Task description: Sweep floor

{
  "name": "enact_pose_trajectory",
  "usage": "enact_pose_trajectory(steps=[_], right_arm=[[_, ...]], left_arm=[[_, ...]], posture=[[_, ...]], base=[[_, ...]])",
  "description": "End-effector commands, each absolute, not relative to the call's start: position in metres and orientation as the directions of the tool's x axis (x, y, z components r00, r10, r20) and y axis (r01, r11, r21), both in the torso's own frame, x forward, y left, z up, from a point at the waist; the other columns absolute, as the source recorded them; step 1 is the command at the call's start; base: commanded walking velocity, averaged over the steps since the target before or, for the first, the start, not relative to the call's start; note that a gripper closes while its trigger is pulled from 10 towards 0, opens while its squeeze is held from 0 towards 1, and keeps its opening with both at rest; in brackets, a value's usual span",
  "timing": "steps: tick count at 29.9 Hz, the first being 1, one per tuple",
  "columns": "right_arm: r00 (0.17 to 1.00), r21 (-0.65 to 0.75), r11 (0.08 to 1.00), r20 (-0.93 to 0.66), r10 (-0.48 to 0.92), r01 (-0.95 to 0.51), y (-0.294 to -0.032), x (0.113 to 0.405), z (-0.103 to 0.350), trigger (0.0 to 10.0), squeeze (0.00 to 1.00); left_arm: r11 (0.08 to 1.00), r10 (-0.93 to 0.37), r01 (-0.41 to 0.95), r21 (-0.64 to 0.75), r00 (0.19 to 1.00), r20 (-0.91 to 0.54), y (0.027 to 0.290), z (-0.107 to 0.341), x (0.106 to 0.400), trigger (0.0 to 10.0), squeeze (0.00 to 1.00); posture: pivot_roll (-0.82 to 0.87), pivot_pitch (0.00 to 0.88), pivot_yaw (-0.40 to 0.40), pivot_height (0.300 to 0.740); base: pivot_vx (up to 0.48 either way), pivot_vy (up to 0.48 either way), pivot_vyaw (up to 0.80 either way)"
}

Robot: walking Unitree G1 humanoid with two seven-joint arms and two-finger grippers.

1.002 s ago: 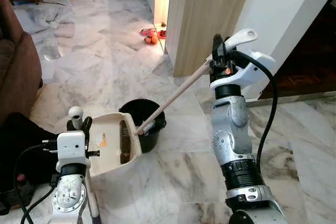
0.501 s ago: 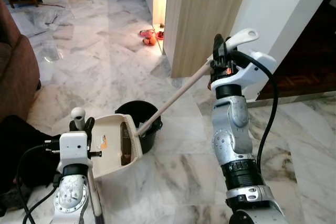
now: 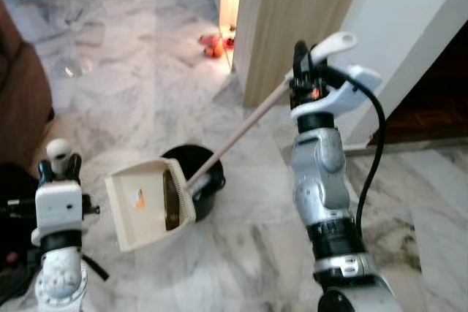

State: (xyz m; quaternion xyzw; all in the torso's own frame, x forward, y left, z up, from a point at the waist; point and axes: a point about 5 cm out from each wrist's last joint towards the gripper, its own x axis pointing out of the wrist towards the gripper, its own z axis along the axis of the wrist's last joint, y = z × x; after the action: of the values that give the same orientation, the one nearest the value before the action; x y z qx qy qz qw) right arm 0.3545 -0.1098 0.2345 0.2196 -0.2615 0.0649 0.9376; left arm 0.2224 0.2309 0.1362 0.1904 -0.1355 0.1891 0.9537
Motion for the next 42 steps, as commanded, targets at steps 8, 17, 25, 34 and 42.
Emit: enact_pose_trajectory(steps=[8,17,25,34,42], right_arm=[[0.805,0.372,0.884,0.594,0.007,-0.282,-0.104,0.351,0.255,10.0,0.00],[0.800,0.378,0.878,0.600,0.010,-0.295,-0.103,0.351,0.256,10.0,0.00],[0.796,0.377,0.873,0.604,0.020,-0.308,-0.100,0.348,0.256,10.0,0.00],[0.769,0.347,0.874,0.637,0.047,-0.340,-0.091,0.342,0.258,10.0,0.00],[0.721,0.309,0.867,0.689,0.079,-0.391,-0.075,0.329,0.265,10.0,0.00]], left_arm=[[0.855,0.303,-0.421,0.303,0.880,0.367,0.230,0.145,0.223,10.0,0.00],[0.857,0.304,-0.422,0.296,0.878,0.370,0.227,0.146,0.225,10.0,0.00],[0.867,0.291,-0.408,0.287,0.881,0.373,0.222,0.145,0.227,10.0,0.00],[0.874,0.264,-0.387,0.292,0.885,0.382,0.217,0.146,0.231,10.0,0.00],[0.878,0.253,-0.378,0.293,0.887,0.386,0.216,0.146,0.233,10.0,0.00]], posture=[[0.16,0.097,-0.095,0.740],[0.16,0.097,-0.096,0.740],[0.15,0.095,-0.095,0.740],[0.15,0.090,-0.092,0.740],[0.15,0.081,-0.085,0.740]], base=[[0.352,0.000,0.06],[0.354,0.000,0.39],[0.076,0.000,0.00],[0.000,0.000,0.00],[0.000,0.000,0.00]])
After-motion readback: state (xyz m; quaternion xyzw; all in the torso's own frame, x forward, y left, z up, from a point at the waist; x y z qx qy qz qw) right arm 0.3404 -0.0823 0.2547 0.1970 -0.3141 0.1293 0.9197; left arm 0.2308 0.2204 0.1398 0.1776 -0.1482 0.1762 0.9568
